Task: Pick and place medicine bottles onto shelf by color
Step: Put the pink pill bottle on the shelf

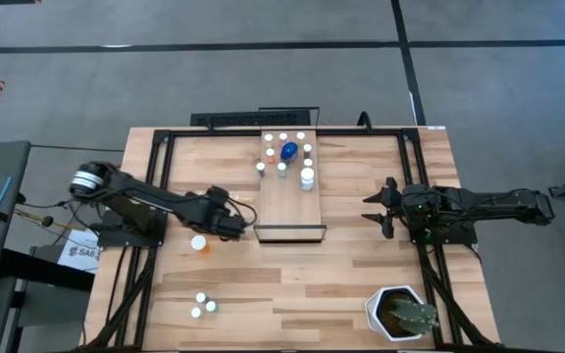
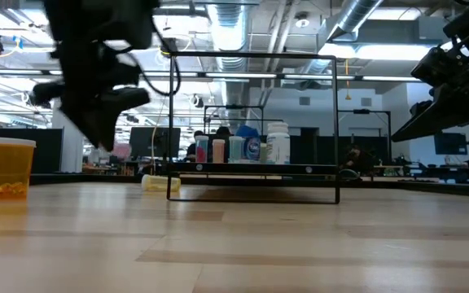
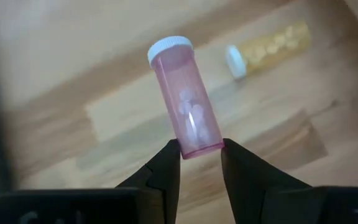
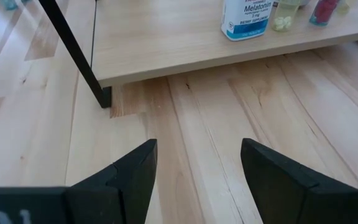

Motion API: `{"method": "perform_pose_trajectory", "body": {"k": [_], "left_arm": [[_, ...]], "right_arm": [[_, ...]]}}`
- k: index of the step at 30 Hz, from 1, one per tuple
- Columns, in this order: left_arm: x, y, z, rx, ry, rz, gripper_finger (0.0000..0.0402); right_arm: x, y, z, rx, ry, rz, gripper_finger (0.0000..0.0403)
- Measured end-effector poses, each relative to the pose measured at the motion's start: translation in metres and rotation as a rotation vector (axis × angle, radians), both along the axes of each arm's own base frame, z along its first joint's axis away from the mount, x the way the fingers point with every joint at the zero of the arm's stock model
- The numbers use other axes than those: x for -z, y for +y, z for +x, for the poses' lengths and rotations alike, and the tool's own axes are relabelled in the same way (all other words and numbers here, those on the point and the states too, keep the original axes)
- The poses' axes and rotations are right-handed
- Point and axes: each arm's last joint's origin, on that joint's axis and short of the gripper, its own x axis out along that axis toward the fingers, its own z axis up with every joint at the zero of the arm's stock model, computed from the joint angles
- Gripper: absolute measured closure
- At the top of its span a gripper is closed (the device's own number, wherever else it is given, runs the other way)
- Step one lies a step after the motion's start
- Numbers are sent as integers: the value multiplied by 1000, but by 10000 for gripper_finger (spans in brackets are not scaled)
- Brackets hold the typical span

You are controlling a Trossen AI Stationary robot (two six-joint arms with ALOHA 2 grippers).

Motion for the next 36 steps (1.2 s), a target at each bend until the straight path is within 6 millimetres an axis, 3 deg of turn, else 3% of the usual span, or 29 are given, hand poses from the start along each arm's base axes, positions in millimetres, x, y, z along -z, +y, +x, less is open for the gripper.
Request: {"method": "perform_pose_trajectory", "body": {"k": [7,15,23,29,36], "left_arm": [[29,24,-41,51,-209,-140,308],[55,39,-58,36,-280,-233,308],[53,40,-54,16,-331,-290,299],[52,39,-55,-38,-349,-338,240],[16,43,-51,-25,-396,-252,210]], "right_arm": [[0,0,0,0,0,0,147],[0,0,0,0,1,0,147],[0,0,0,0,0,0,147],[0,0,0,0,1,0,147],[0,0,0,0,1,0,147]]}}
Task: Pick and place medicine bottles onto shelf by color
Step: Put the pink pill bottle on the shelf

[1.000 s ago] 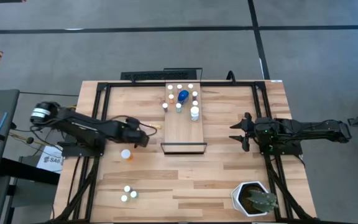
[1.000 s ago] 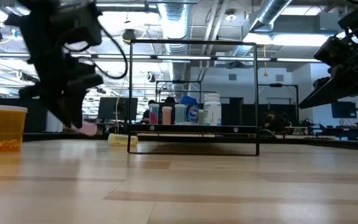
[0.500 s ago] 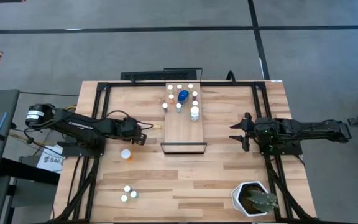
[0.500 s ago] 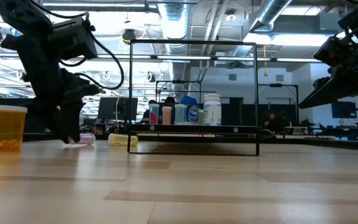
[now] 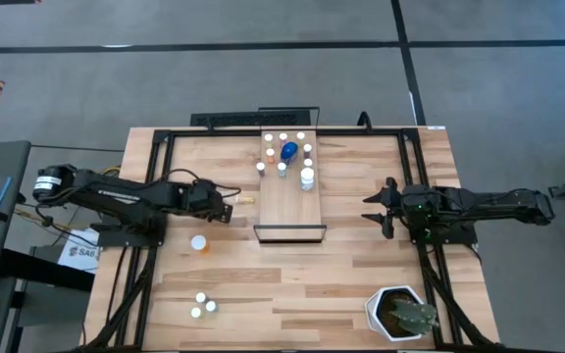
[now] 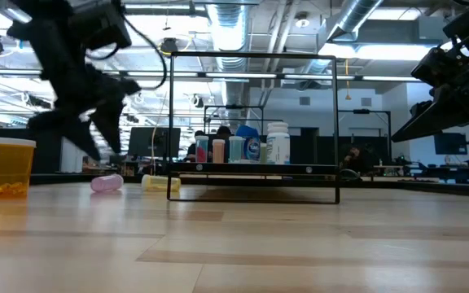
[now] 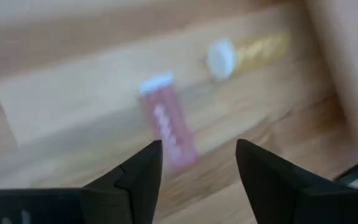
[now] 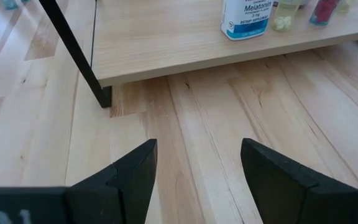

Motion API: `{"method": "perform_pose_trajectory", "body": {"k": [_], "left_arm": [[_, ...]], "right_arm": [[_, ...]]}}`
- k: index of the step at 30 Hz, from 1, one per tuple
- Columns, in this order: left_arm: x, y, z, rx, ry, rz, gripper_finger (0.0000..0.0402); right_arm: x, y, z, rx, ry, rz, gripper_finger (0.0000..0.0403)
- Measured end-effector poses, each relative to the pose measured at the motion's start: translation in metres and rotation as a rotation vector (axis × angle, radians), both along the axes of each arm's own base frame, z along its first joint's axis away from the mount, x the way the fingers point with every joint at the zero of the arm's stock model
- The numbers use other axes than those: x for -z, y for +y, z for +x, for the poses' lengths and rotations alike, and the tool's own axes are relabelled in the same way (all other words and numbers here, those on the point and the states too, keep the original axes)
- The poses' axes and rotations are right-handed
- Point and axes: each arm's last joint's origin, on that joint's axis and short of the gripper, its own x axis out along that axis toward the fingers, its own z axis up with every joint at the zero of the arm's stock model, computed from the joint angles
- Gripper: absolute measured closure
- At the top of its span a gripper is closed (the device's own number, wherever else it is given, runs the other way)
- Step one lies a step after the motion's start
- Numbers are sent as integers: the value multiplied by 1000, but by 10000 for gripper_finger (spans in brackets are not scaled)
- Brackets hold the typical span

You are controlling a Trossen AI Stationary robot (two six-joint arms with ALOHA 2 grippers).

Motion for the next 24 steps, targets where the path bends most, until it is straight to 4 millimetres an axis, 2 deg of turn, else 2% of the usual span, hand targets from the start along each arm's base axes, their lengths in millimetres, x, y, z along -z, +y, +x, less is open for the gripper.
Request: {"method": "perform_pose_trajectory", "body": {"k": [5,9,17,20,24], "left_arm": [[-16,19,2,-13,22,44,209],[-16,45,1,17,48,-44,209],[-21,93,-13,56,-27,-191,209],[-15,104,-9,69,22,-251,209],[-11,118,7,127,135,-304,209]], "right_arm": [[0,0,0,0,0,0,147],[0,0,0,0,0,0,147],[0,0,0,0,0,0,147],[0,0,0,0,0,0,147],[0,0,0,0,0,0,147]]}}
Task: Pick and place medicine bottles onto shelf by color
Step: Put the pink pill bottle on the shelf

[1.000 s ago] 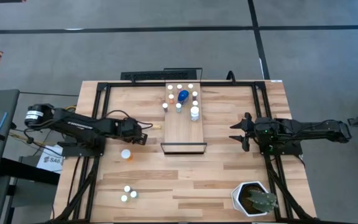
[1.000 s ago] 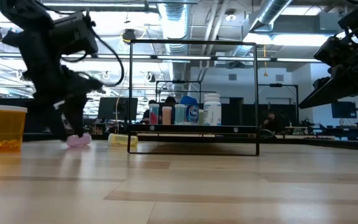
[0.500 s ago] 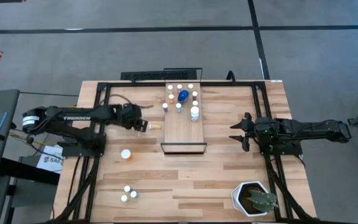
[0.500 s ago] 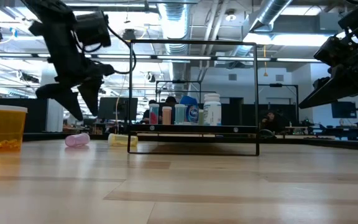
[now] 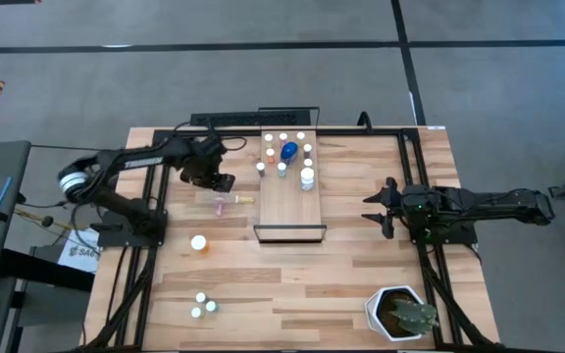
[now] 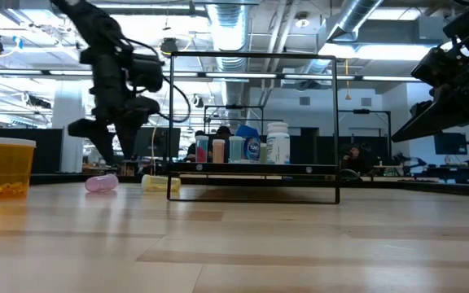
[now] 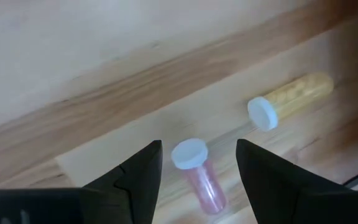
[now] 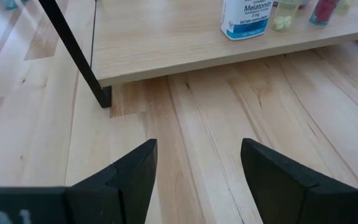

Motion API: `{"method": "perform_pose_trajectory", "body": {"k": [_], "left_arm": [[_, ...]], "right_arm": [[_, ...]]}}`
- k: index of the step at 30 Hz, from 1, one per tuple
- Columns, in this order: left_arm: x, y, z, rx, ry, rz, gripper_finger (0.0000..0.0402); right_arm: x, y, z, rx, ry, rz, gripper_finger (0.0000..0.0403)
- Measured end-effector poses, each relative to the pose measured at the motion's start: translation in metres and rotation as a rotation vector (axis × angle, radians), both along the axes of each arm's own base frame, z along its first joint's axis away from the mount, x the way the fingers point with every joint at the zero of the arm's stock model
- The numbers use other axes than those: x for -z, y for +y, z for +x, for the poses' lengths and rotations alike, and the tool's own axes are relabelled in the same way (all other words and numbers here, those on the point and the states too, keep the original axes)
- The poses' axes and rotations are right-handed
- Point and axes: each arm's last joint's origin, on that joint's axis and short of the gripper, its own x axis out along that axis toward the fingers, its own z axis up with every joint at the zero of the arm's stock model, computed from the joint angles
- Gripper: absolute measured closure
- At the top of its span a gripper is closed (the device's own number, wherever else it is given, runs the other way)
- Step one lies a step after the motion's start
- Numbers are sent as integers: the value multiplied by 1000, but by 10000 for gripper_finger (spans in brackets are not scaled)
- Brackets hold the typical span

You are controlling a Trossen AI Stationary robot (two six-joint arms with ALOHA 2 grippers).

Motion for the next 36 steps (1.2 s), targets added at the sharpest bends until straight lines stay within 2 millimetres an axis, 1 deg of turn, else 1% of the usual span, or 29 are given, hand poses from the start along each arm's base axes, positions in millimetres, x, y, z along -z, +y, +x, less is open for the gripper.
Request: {"method": "perform_pose_trajectory", "body": {"k": [3,5,11,15,19,28,36], "left_arm": [[-4,10,11,56,51,-19,209],[-3,15,16,78,90,-53,209],[14,24,24,106,184,-197,209],[22,29,27,101,189,-249,209],[28,30,28,100,187,-285,209],[31,30,29,82,198,-299,209],[32,29,33,74,225,-233,209]], "right_arm": [[0,0,0,1,0,0,147],[0,0,0,0,0,0,147],[0,0,0,0,0,0,147],[0,0,0,0,0,0,147],[0,0,0,0,0,0,147],[0,0,0,0,0,0,147],[0,0,0,0,0,0,147]]}}
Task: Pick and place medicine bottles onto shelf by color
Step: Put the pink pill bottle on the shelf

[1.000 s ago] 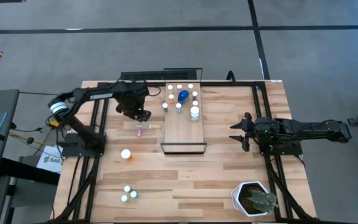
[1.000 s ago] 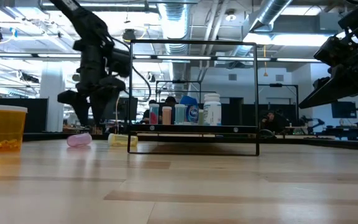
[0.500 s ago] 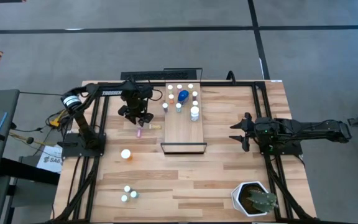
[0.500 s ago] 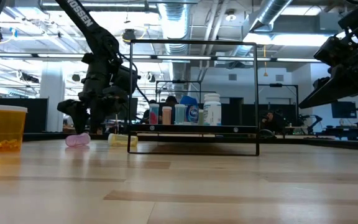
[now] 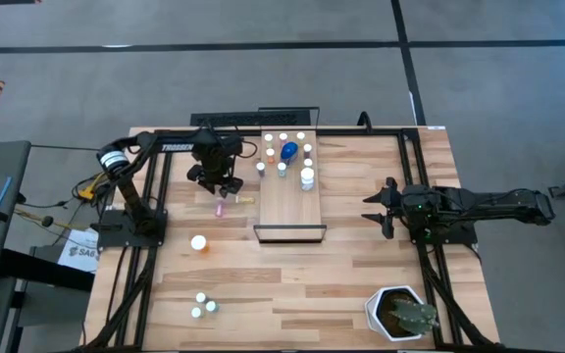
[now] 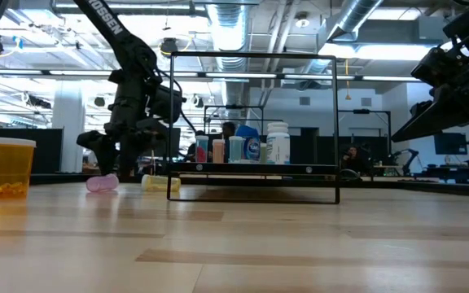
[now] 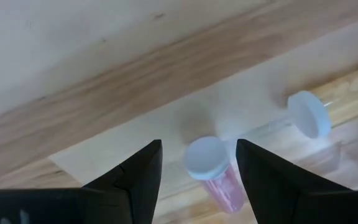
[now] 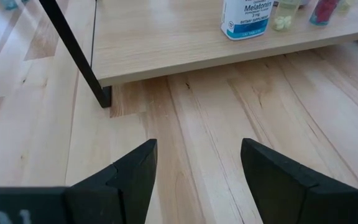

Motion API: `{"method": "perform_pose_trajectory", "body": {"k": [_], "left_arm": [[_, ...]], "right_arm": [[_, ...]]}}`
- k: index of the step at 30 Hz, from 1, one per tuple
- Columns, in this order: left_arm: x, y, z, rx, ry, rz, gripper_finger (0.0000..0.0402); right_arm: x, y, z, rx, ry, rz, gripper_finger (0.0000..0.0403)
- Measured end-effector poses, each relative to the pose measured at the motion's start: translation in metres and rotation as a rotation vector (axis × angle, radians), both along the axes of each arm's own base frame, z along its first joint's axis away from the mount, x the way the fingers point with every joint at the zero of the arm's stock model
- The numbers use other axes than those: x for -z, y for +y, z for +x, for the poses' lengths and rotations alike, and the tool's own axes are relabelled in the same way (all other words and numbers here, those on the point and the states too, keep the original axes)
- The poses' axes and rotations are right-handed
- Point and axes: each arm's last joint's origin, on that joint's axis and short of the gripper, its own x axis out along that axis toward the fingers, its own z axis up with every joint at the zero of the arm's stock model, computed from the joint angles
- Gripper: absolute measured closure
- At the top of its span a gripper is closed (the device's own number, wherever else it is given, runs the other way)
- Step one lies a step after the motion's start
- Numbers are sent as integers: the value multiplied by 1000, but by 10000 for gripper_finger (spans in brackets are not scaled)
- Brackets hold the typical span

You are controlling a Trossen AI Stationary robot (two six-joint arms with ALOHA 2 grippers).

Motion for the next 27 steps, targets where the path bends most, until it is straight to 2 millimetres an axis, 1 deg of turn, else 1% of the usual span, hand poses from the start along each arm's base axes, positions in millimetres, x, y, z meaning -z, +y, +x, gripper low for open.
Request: {"method": "perform_pose_trajectory", "body": {"k": [5,10,15,22,27], "left_arm": [[1,-4,3,5,14,15,209],[6,-10,1,-4,37,5,209],[9,-11,1,-8,32,21,210],[10,-14,3,13,56,57,235],[9,-18,2,13,83,28,243]], "right_arm": [[0,0,0,0,0,0,147],[0,0,0,0,1,0,147],[0,0,0,0,1,0,147],[0,0,0,0,0,0,147],[0,0,0,0,1,0,147]]}}
